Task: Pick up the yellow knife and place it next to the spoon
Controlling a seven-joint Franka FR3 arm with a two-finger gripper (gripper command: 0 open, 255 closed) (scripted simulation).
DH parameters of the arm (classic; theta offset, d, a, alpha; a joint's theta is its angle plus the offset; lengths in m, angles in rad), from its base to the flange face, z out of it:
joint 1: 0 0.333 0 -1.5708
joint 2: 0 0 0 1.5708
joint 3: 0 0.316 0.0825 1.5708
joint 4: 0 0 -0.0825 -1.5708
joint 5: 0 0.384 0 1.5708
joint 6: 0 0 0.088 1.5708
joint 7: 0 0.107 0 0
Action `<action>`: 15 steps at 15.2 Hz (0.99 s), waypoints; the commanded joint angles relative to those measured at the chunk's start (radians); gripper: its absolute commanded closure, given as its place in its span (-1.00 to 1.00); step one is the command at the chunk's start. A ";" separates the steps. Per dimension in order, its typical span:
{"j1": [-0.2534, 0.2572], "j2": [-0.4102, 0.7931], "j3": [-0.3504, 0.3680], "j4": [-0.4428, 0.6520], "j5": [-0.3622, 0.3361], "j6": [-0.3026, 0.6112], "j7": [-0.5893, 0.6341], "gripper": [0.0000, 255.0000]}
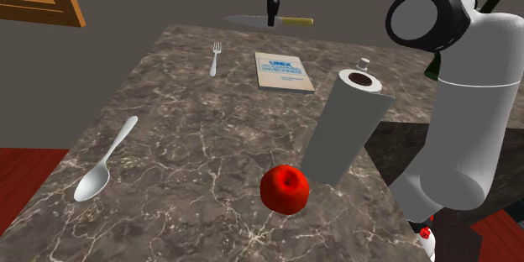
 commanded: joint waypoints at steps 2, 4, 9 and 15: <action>-0.005 0.028 0.000 0.089 0.003 -0.061 -0.003 1.00; -0.009 0.053 0.000 0.158 0.006 -0.105 -0.005 1.00; 0.061 -0.122 0.016 -0.102 -0.017 -0.023 0.068 1.00; 0.142 -0.305 0.061 -0.352 -0.038 0.040 0.190 1.00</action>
